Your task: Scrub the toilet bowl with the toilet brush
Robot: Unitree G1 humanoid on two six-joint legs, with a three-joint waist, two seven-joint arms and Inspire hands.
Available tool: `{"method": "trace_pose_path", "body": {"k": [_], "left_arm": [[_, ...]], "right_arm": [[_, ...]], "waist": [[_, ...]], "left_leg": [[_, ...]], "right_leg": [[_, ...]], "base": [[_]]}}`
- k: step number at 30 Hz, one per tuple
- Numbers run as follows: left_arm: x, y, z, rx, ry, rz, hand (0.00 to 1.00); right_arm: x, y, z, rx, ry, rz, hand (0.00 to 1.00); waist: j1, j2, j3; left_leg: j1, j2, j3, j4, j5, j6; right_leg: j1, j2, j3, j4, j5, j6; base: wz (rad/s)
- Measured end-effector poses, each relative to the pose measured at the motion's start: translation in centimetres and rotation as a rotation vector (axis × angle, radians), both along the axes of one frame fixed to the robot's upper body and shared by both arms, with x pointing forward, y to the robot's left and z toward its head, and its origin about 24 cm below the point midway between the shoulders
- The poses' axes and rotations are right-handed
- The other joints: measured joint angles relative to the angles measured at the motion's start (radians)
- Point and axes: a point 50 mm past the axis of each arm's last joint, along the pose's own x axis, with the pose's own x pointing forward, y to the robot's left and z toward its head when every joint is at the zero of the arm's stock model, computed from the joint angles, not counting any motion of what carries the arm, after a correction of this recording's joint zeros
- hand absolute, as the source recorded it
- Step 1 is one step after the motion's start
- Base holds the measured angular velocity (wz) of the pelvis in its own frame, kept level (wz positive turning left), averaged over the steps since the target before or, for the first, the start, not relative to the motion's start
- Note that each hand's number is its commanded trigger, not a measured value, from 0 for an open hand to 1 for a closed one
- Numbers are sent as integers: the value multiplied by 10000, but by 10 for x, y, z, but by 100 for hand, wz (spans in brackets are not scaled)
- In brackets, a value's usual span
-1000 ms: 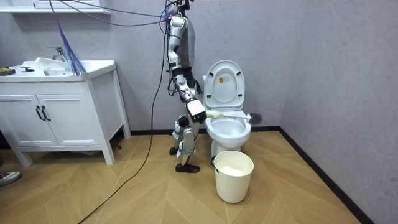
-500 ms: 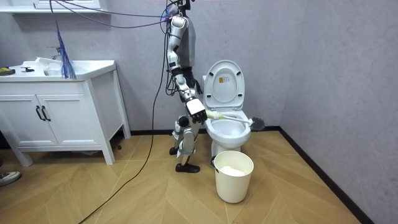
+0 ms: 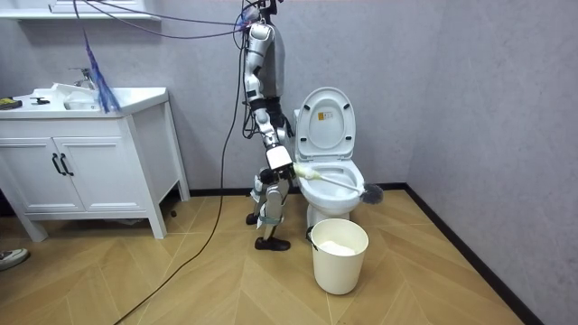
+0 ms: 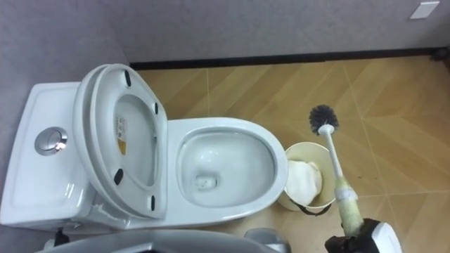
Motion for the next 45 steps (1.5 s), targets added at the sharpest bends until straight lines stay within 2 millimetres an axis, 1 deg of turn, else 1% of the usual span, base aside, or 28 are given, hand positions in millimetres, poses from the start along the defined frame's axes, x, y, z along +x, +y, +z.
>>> {"method": "trace_pose_path", "body": {"k": [4,12,19,23,31,32,34,35,37,40,45], "left_arm": [[-2,0,0,-3,45,2,0],[-7,0,0,128,288,-317,0],[-7,-1,-1,202,371,-475,0],[-8,-1,-1,298,539,-815,0],[-8,-1,-1,259,554,-790,0],[-6,-1,-1,264,514,-764,0],[-6,0,-1,246,516,-703,0],[-6,0,-1,242,522,-699,0],[-7,0,-1,222,548,-695,0],[-3,0,-1,221,453,-723,0],[-7,0,-1,169,562,-699,0]], "right_arm": [[-2,0,0,17,51,-35,0],[-14,1,-3,82,530,-177,0],[-15,2,-4,229,634,-149,0],[-17,3,-7,528,826,-136,0],[-17,5,-9,1194,1086,-29,0],[-17,6,-10,1324,1157,-35,0],[-18,6,-11,1503,1255,-43,0],[-19,7,-11,1628,1310,-36,0],[-19,7,-12,1794,1372,-25,0],[-21,8,-13,1983,1551,-42,0],[-25,9,-15,2258,1810,-63,0]], "waist": [[-19,10,1],[-52,15,7],[-52,21,8],[-52,11,7],[2,-11,-6],[6,-41,-22],[8,-42,-16],[9,-78,-31],[15,-98,-35],[-26,-101,-21],[-3,-129,-25]], "left_leg": [[3,2,-3,0,0,0],[191,6,-2,0,0,0],[194,5,-4,-1,0,0],[229,3,12,-7,0,0],[206,3,-37,-7,0,0],[202,4,-48,-6,0,0],[189,6,-55,-6,0,0],[190,5,-56,-6,0,0],[175,4,-72,-5,0,0],[154,-5,-279,-4,0,0],[150,-2,-305,-7,0,0]], "right_leg": [[2,2,0,-5,7,-2],[312,-6,-35,-176,36,13],[304,-7,-39,-177,36,14],[309,-9,-29,-177,36,14],[309,-16,-69,-181,36,14],[309,-17,-72,-180,36,14],[308,-19,-81,-186,36,14],[309,-20,-81,-187,36,14],[307,-28,-105,-182,36,14],[311,-46,-194,-210,35,15],[361,-42,-207,-268,37,16]], "base": [[0],[1],[0],[0],[0],[0],[0],[0],[2],[8],[0]]}}
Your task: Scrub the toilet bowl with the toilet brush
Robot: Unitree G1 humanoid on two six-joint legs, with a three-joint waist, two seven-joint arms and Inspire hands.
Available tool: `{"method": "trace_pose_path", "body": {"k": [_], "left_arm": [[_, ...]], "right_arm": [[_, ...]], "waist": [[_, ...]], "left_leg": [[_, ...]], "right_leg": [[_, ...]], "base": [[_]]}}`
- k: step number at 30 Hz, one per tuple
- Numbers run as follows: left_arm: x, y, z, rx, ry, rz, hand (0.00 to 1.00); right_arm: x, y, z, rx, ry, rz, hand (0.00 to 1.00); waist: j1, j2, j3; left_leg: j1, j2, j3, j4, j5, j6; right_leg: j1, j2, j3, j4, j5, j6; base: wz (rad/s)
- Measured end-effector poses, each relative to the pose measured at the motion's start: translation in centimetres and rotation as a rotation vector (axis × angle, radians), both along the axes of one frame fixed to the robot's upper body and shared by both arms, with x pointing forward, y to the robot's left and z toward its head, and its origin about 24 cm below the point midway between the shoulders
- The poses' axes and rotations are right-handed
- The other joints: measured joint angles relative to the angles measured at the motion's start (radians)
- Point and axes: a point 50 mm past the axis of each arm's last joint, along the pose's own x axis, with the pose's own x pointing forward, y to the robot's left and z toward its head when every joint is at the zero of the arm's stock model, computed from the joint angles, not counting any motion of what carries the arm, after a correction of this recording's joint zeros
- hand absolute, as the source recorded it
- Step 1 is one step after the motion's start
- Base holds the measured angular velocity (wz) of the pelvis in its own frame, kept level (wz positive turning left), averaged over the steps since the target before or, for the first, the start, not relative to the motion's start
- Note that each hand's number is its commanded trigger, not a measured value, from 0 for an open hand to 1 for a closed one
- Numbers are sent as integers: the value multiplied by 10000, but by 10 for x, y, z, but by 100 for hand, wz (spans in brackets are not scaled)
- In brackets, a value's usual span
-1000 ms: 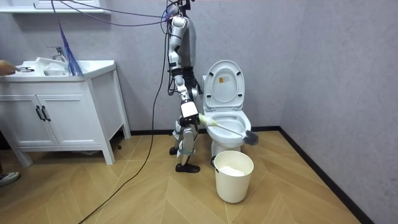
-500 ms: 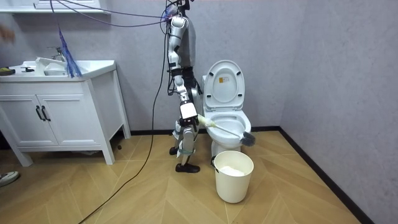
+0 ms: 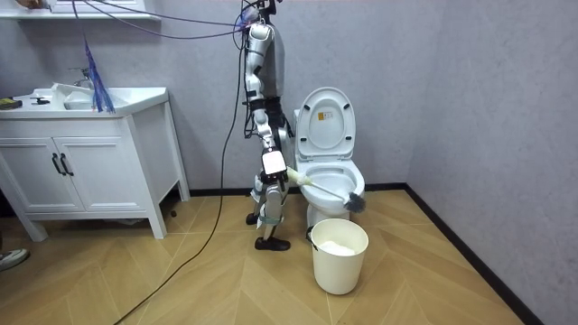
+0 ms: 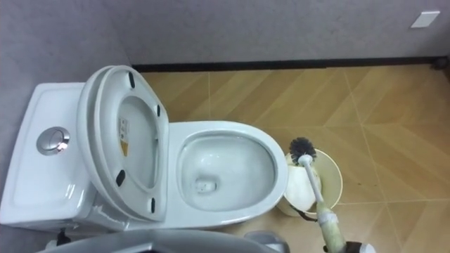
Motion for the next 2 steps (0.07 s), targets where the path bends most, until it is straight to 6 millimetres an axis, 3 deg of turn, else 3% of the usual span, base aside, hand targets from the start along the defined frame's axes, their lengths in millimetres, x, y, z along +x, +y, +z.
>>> {"method": "trace_pose_path", "body": {"k": [2], "left_arm": [[-1,0,0,-41,41,7,0]], "right_arm": [[-5,1,-1,144,235,-66,0]], "waist": [[-15,-9,-3]], "left_leg": [[42,10,-7,2,0,0]], "right_leg": [[109,13,-13,-105,27,8]], "base": [[5]]}}
